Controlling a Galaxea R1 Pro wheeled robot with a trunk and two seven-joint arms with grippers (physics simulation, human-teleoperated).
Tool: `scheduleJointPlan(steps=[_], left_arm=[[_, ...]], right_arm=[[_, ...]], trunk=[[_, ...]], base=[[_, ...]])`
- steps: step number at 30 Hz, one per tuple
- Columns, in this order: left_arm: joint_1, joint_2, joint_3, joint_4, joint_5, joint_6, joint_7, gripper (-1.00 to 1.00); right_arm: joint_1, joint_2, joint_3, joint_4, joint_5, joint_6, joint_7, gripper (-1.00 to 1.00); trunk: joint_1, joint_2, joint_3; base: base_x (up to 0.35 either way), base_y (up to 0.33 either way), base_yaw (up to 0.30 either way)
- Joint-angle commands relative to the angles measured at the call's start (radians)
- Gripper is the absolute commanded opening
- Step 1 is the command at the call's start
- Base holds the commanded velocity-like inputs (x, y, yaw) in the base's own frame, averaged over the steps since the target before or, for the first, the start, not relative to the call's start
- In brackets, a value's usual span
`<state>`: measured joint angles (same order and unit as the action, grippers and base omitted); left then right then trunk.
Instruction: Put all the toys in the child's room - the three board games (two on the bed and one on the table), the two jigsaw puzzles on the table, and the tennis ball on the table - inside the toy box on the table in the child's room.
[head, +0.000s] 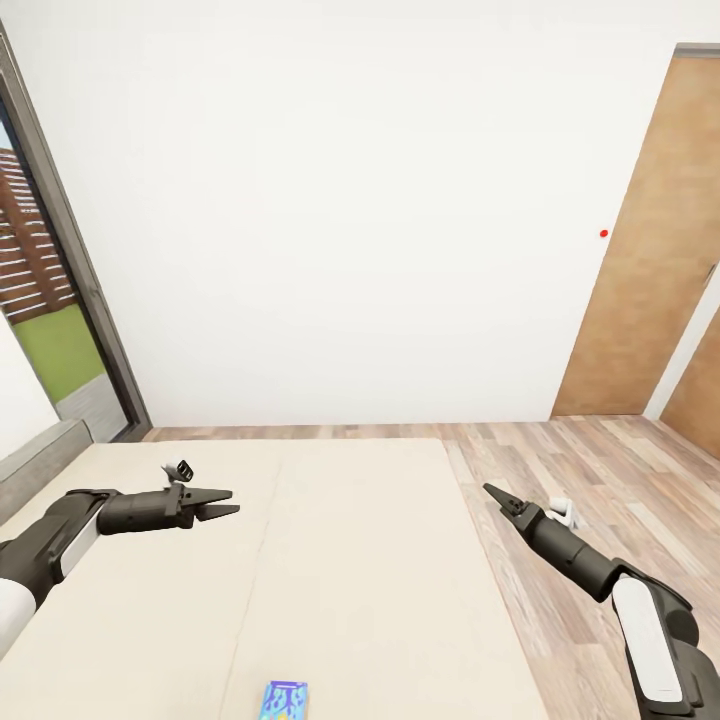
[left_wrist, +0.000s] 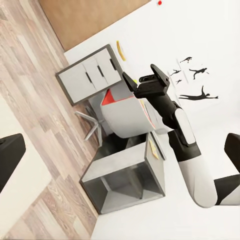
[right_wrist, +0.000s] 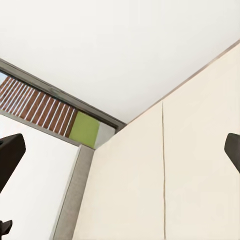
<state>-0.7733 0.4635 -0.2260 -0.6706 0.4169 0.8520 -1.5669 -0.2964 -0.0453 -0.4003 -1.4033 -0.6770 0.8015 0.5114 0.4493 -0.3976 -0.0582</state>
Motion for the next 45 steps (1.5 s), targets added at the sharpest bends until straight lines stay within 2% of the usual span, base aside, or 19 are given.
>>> scheduleJointPlan(steps=[1, 7, 18, 23, 27, 29, 31, 32, 33, 34, 35, 36, 38, 39, 40, 41, 42, 44, 45], left_arm=[[-0.001, 0.001, -0.005, 0.0, 0.004, 0.01, -0.004, 1.0], [-0.001, 0.0, -0.006, 0.0, 0.003, 0.01, -0.004, 1.0], [-0.001, -0.007, -0.006, 0.0, 0.002, 0.016, 0.005, 1.0], [-0.001, -0.011, -0.003, 0.0, 0.0, 0.016, 0.062, 1.0], [-0.001, -0.03, -0.001, 0.0, 0.001, 0.016, 0.253, 1.0], [-0.001, -0.054, 0.001, 0.0, 0.002, 0.016, 0.357, 1.0], [-0.002, -0.096, 0.002, 0.0, 0.003, 0.011, 0.509, 1.0], [-0.002, -0.108, 0.004, 0.0, 0.003, 0.007, 0.549, 1.0], [-0.002, -0.133, 0.009, 0.001, 0.003, -0.004, 0.631, 1.0], [-0.002, -0.146, 0.014, 0.002, 0.003, -0.011, 0.674, 1.0], [-0.003, -0.173, 0.025, 0.009, 0.003, -0.029, 0.762, 1.0], [-0.003, -0.186, 0.032, 0.015, 0.003, -0.039, 0.808, 1.0], [-0.005, -0.238, 0.058, 0.053, 0.003, -0.084, 1.001, 1.0], [-0.007, -0.252, 0.062, 0.066, 0.003, -0.096, 1.051, 1.0], [-0.009, -0.281, 0.069, 0.092, 0.004, -0.12, 1.15, 1.0], [-0.009, -0.295, 0.071, 0.105, 0.004, -0.131, 1.198, 1.0], [-0.01, -0.322, 0.074, 0.125, 0.004, -0.15, 1.288, 1.0], [-0.011, -0.353, 0.078, 0.144, 0.005, -0.167, 1.401, 1.0], [-0.011, -0.361, 0.078, 0.148, 0.005, -0.17, 1.431, 1.0]], right_arm=[[-0.001, 0.0, -0.002, 0.0, -0.001, 0.007, 0.002, 1.0], [-0.001, 0.001, -0.001, -0.004, 0.0, 0.008, 0.002, 1.0], [-0.001, 0.003, 0.004, -0.086, 0.009, 0.01, -0.011, 1.0], [0.0, 0.003, 0.059, -0.135, 0.017, 0.019, -0.029, 1.0], [-0.001, 0.003, 0.12, -0.159, 0.02, 0.074, -0.158, 1.0], [-0.001, 0.004, 0.146, -0.165, 0.021, 0.093, -0.252, 1.0], [-0.002, 0.007, 0.191, -0.168, 0.021, 0.102, -0.382, 1.0], [-0.002, 0.007, 0.203, -0.168, 0.021, 0.102, -0.413, 1.0], [-0.002, 0.008, 0.231, -0.169, 0.021, 0.102, -0.47, 1.0], [-0.002, 0.008, 0.245, -0.169, 0.021, 0.102, -0.498, 1.0], [-0.002, 0.009, 0.277, -0.17, 0.022, 0.102, -0.552, 1.0], [-0.001, 0.009, 0.295, -0.17, 0.022, 0.101, -0.579, 1.0], [-0.002, 0.01, 0.369, -0.17, 0.021, 0.101, -0.694, 1.0], [-0.003, 0.01, 0.388, -0.17, 0.021, 0.101, -0.726, 1.0], [-0.005, 0.011, 0.425, -0.17, 0.021, 0.101, -0.792, 1.0], [-0.006, 0.011, 0.443, -0.169, 0.021, 0.101, -0.825, 1.0], [-0.008, 0.013, 0.476, -0.169, 0.02, 0.1, -0.891, 1.0], [-0.011, 0.026, 0.517, -0.169, 0.02, 0.099, -0.982, 1.0], [-0.011, 0.034, 0.528, -0.169, 0.02, 0.099, -1.009, 1.0]], trunk=[[0.001, -0.002, -0.002], [0.001, -0.002, -0.002], [0.001, -0.002, -0.002], [0.001, -0.002, -0.002], [0.001, -0.002, -0.002], [0.001, -0.002, -0.002], [0.001, -0.002, -0.002], [0.001, -0.002, -0.002], [0.001, -0.002, -0.002], [0.001, -0.002, -0.002], [0.001, -0.002, -0.002], [0.001, -0.002, -0.002], [0.001, -0.002, -0.002], [0.001, -0.002, -0.002], [0.001, -0.002, -0.002], [0.001, -0.002, -0.002], [0.001, -0.002, -0.002], [0.001, -0.002, -0.002], [0.001, -0.002, -0.002]], base=[[0.0, 0.02, 0.0], [0.0, 0.007, 0.0], [0.0, 0.0, 0.0], [0.0, 0.0, 0.0], [0.0, 0.0, 0.0], [0.0, 0.0, 0.0], [0.0, 0.0, 0.0], [0.0, 0.0, 0.0], [0.0, 0.0, 0.0], [0.0, 0.0, 0.0], [0.0, 0.0, 0.0], [0.0, 0.0, 0.0], [0.0, 0.0, 0.0], [0.0, 0.0, 0.0], [0.0, 0.0, 0.0], [0.0, 0.0, 0.0], [0.0, 0.0, 0.0], [0.0, 0.0, 0.0], [0.0, 0.0, 0.0]])
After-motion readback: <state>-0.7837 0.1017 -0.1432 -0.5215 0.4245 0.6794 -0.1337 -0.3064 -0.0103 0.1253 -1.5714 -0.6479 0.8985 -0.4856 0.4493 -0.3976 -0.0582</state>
